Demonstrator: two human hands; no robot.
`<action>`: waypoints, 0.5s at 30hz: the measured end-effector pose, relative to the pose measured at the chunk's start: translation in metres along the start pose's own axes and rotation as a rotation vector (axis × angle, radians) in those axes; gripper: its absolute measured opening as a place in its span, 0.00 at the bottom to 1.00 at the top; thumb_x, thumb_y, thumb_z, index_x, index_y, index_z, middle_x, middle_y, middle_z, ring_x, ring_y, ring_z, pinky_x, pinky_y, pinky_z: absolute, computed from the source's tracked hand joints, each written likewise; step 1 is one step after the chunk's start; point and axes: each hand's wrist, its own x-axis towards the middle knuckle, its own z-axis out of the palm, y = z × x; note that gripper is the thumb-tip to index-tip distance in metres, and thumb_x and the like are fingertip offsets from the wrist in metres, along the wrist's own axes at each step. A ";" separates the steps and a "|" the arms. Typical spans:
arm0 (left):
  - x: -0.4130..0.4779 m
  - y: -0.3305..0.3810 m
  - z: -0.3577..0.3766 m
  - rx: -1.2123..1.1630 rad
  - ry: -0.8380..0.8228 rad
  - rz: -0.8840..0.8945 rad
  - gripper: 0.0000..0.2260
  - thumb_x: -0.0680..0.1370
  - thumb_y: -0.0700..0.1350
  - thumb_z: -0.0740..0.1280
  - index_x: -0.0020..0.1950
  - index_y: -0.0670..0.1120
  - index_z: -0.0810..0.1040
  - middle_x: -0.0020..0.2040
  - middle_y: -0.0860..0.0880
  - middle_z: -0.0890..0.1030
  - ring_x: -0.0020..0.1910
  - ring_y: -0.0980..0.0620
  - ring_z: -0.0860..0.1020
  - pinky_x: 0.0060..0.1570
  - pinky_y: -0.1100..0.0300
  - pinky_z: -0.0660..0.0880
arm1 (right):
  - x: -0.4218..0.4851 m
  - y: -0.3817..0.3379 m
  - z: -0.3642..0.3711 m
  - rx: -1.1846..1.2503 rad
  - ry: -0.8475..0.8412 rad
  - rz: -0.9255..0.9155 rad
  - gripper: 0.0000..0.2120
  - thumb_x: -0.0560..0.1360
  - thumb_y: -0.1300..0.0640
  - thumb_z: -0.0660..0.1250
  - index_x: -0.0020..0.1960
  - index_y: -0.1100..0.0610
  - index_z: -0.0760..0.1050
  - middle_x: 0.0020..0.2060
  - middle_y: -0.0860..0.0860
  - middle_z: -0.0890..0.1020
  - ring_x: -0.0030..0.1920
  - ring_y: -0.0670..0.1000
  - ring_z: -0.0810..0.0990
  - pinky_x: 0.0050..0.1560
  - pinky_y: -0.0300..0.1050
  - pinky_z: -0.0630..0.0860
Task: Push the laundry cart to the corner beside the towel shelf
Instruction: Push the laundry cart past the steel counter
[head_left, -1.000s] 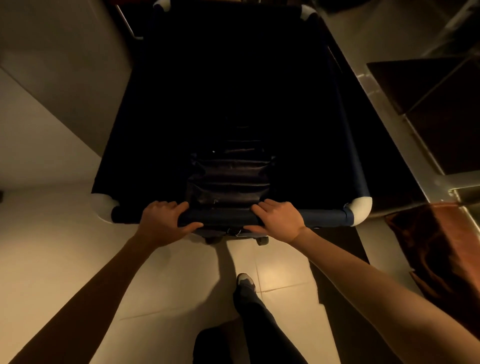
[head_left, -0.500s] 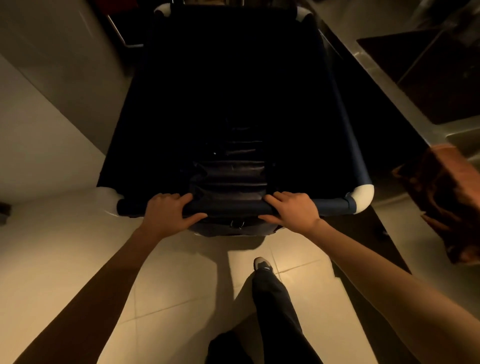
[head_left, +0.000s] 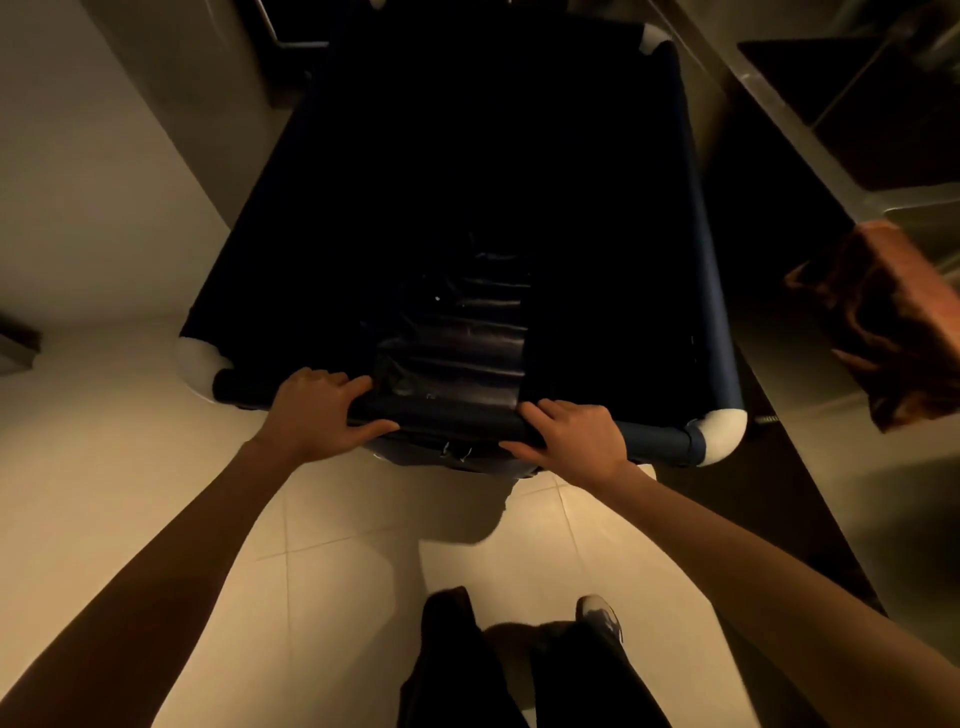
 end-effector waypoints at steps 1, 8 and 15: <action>-0.009 0.008 -0.002 -0.002 0.004 -0.004 0.40 0.72 0.74 0.45 0.48 0.42 0.81 0.31 0.43 0.80 0.30 0.42 0.79 0.35 0.53 0.76 | -0.009 -0.003 -0.004 0.008 0.007 -0.010 0.21 0.73 0.38 0.61 0.52 0.55 0.76 0.35 0.51 0.82 0.31 0.52 0.81 0.24 0.41 0.75; -0.062 0.087 -0.013 0.034 0.001 -0.082 0.40 0.72 0.73 0.43 0.48 0.43 0.81 0.32 0.44 0.80 0.30 0.43 0.79 0.37 0.54 0.76 | -0.079 0.002 -0.029 0.022 0.042 -0.108 0.30 0.77 0.36 0.45 0.49 0.55 0.78 0.35 0.50 0.82 0.30 0.49 0.80 0.24 0.38 0.73; -0.102 0.184 -0.018 0.037 0.012 -0.160 0.39 0.73 0.73 0.45 0.46 0.43 0.81 0.30 0.45 0.79 0.28 0.44 0.78 0.34 0.55 0.75 | -0.159 0.027 -0.051 0.048 -0.019 -0.198 0.25 0.76 0.37 0.51 0.49 0.55 0.77 0.35 0.51 0.82 0.31 0.51 0.81 0.26 0.42 0.76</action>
